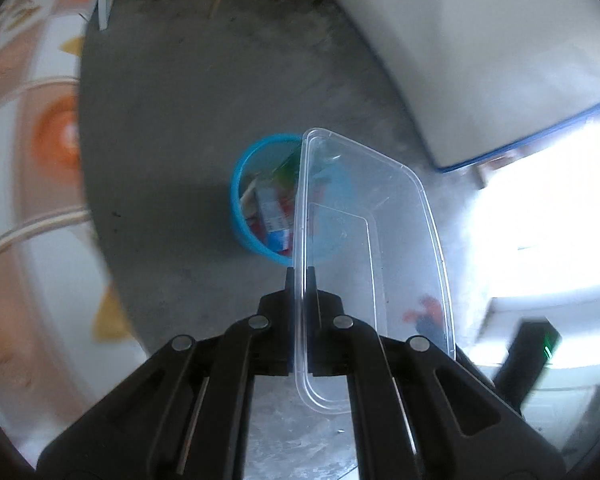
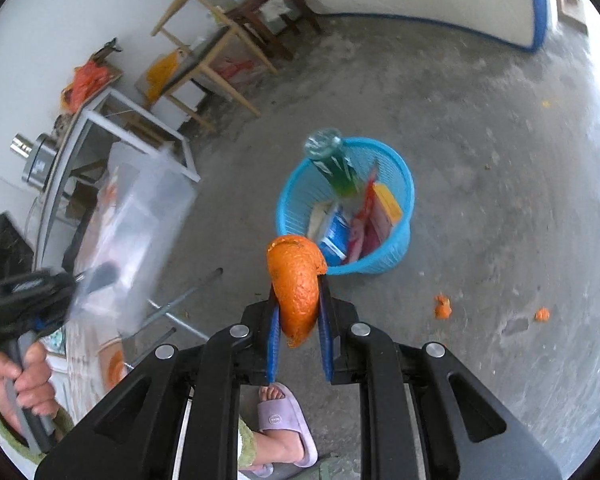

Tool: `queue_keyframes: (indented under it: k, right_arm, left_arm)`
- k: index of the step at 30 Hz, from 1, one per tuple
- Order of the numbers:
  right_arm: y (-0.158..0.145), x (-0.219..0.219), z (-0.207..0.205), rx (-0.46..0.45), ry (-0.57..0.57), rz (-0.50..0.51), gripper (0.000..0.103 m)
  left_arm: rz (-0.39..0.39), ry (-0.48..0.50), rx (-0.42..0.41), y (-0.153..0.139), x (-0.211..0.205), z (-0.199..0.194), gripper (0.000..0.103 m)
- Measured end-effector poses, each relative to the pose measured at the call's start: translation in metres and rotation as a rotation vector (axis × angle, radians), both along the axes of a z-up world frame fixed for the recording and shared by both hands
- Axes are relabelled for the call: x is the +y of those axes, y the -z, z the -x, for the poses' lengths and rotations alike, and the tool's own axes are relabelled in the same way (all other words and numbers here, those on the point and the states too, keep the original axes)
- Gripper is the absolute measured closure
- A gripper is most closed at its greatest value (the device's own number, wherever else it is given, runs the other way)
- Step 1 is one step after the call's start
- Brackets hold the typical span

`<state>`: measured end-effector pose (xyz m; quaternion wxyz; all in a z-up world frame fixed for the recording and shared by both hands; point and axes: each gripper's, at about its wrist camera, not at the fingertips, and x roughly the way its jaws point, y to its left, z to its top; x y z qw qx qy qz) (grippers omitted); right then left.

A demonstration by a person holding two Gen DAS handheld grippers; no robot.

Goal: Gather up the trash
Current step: 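Carry the clear box and orange peel over the blue wastebasket, then open both grippers to drop the box and peel into the wastebasket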

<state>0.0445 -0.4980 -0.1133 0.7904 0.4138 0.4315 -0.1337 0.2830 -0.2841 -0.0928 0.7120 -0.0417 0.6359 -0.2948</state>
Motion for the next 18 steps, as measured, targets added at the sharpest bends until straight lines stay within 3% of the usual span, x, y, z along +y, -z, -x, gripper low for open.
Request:
queue_keyframes:
  k: [4,7,12,13,15,18]
  right_arm:
    - [0.024,-0.010,0.003,0.011,0.043,-0.053,0.087]
    - [0.033,-0.016,0.003,0.007,0.071,-0.086,0.087]
    - [0.042,-0.019,-0.004,0.022,0.080,-0.095,0.087]
    - [0.043,-0.019,-0.005,0.030,0.079,-0.092,0.087]
    - [0.047,-0.020,-0.007,0.046,0.075,-0.089,0.086]
    - [0.055,-0.018,-0.013,0.072,0.064,-0.079,0.086]
  left_arm:
    - [-0.094,-0.025,0.050,0.041,-0.035,-0.021,0.101]
    - [-0.137,-0.080,0.143,0.074,-0.052,-0.040,0.101]
    - [-0.146,-0.165,0.221,0.109,-0.075,-0.067,0.099]
    - [-0.095,-0.200,0.222,0.114,-0.076,-0.073,0.093]
    - [-0.026,-0.235,0.251,0.120,-0.079,-0.081,0.053]
    - [0.024,-0.213,0.261,0.112,-0.071,-0.080,0.051]
